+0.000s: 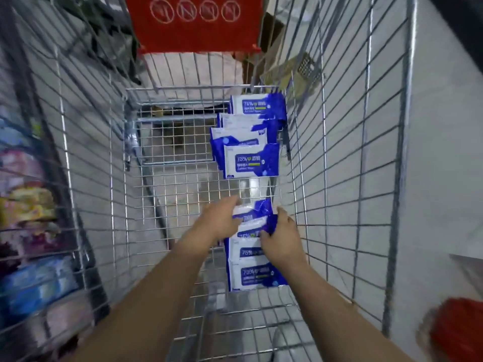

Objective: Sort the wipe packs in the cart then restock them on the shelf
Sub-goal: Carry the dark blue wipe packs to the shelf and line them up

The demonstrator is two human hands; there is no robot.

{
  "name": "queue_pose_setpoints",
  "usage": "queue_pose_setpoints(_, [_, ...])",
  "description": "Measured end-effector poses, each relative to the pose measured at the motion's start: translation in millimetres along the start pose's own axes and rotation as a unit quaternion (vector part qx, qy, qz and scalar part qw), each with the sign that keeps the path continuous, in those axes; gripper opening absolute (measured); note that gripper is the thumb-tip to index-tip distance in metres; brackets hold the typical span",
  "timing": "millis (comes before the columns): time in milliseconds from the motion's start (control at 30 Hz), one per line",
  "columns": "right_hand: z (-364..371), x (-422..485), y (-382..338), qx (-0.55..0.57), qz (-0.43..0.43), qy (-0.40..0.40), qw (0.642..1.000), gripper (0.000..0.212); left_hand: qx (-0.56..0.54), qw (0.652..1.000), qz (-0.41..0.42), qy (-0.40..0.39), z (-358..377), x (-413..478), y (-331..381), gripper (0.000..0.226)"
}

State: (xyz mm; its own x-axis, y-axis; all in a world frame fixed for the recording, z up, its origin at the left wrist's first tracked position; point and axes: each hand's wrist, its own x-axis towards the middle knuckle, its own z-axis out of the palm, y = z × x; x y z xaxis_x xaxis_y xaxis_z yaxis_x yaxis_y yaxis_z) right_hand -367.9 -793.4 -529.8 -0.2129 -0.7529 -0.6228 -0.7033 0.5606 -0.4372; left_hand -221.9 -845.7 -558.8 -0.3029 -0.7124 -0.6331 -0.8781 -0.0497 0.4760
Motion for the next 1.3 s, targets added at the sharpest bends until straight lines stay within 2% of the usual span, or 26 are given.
queue_pose_setpoints(167, [5.2, 0.0, 6.3, 0.019, 0.009, 0.024, 1.000, 0.053, 0.053, 0.998, 0.034, 0.000, -8.8, 11.8, 8.7, 0.025])
queue_pose_setpoints(300, [4.3, -0.1, 4.4, -0.038, -0.014, 0.018, 0.999, 0.046, 0.015, 0.999, 0.017, 0.047, -16.6, 7.7, 7.3, 0.021])
queue_pose_setpoints(400, [1.6, 2.1, 0.5, -0.065, -0.037, -0.016, 0.997, 0.033, 0.004, 0.998, 0.001, 0.064, -33.1, -0.3, 1.3, 0.026])
queue_pose_setpoints(500, [-5.3, -5.7, -5.9, -0.062, -0.053, -0.032, 0.996, 0.008, -0.026, 0.997, -0.020, 0.065, -54.8, -17.6, -0.7, 0.041])
queue_pose_setpoints(633, [-29.7, -29.8, -26.7, -0.037, -0.184, -0.037, 0.982, 0.007, -0.087, 0.985, -0.038, 0.141, -92.6, -53.8, -1.2, 0.045])
queue_pose_setpoints(833, [-107.5, -85.2, -91.8, 0.027, -0.363, -0.010, 0.931, 0.006, -0.202, 0.944, -0.067, 0.251, -154.7, -154.4, 12.7, 0.049])
queue_pose_setpoints(933, [-149.6, -137.7, -118.6, 0.045, -0.427, -0.040, 0.902, 0.021, -0.193, 0.920, -0.078, 0.331, -173.5, -240.4, 43.4, 0.060])
queue_pose_setpoints(1067, [-191.9, -237.4, -150.1, 0.077, -0.509, -0.126, 0.848, 0.035, -0.176, 0.875, -0.097, 0.439, -177.5, -378.9, 95.5, 0.052])
queue_pose_setpoints(1233, [-206.5, -389.3, -180.8, 0.112, -0.540, -0.291, 0.782, 0.037, -0.139, 0.842, -0.132, 0.505, -154.0, -564.6, 132.7, 0.049])
queue_pose_setpoints(1300, [-198.8, -446.2, -192.8, 0.110, -0.557, -0.358, 0.741, 0.036, -0.133, 0.821, -0.157, 0.532, -140.5, -634.9, 146.7, 0.053])
